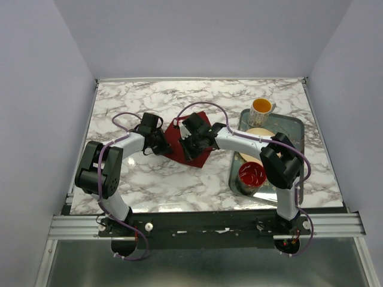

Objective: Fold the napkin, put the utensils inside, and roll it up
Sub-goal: Roll the napkin with the utensil

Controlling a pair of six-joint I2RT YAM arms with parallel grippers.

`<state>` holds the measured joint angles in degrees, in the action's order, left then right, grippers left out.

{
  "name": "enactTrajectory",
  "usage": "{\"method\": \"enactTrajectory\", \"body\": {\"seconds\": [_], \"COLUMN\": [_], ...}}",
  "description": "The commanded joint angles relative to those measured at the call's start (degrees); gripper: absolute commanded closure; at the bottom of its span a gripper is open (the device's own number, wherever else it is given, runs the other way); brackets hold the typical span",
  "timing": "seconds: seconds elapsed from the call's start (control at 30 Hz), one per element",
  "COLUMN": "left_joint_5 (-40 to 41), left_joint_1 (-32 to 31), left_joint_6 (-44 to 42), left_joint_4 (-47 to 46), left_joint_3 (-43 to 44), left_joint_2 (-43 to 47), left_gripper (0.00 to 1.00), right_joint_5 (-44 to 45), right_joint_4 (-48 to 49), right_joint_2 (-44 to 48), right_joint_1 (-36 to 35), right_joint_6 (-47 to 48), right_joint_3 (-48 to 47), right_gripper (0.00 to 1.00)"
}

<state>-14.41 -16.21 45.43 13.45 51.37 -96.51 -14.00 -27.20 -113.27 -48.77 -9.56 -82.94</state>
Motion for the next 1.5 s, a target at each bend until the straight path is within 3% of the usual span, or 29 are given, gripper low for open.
{"method": "enactTrajectory", "body": {"seconds": [0.0,0.1,0.17,0.63,1.1,1.47], "left_joint_5": [5.8,5.8,5.8,5.63,5.36,5.1], "left_joint_1": [-0.05,-0.05,-0.05,-0.05,0.03,-0.05], "left_joint_6": [-3.07,-3.07,-3.07,-3.24,-3.77,-4.3], "left_joint_4": [5.35,5.27,5.27,5.62,5.8,5.97], "left_joint_3": [-2.42,-2.68,-2.68,-2.33,-1.63,-1.54], "left_joint_2": [-4.13,-4.3,-4.39,-4.3,-4.91,-5.53], "left_gripper": [1.0,1.0,1.0,1.0,1.0,1.0], "right_joint_5": [0.02,-0.77,0.45,3.62,13.55,5.92], "right_joint_4": [1.01,0.92,0.83,0.39,3.21,1.1], "right_joint_2": [-0.9,-0.28,-0.19,-1.69,-1.69,6.84], "right_joint_1": [0.35,0.35,0.61,2.19,2.28,2.19], "right_joint_6": [-0.37,-1.07,-1.34,-0.55,2.44,1.13], "right_joint_3": [-2.05,-2.75,-3.28,1.46,6.73,5.24], "right_gripper": [0.92,0.83,0.83,0.95,0.97,0.87]}}
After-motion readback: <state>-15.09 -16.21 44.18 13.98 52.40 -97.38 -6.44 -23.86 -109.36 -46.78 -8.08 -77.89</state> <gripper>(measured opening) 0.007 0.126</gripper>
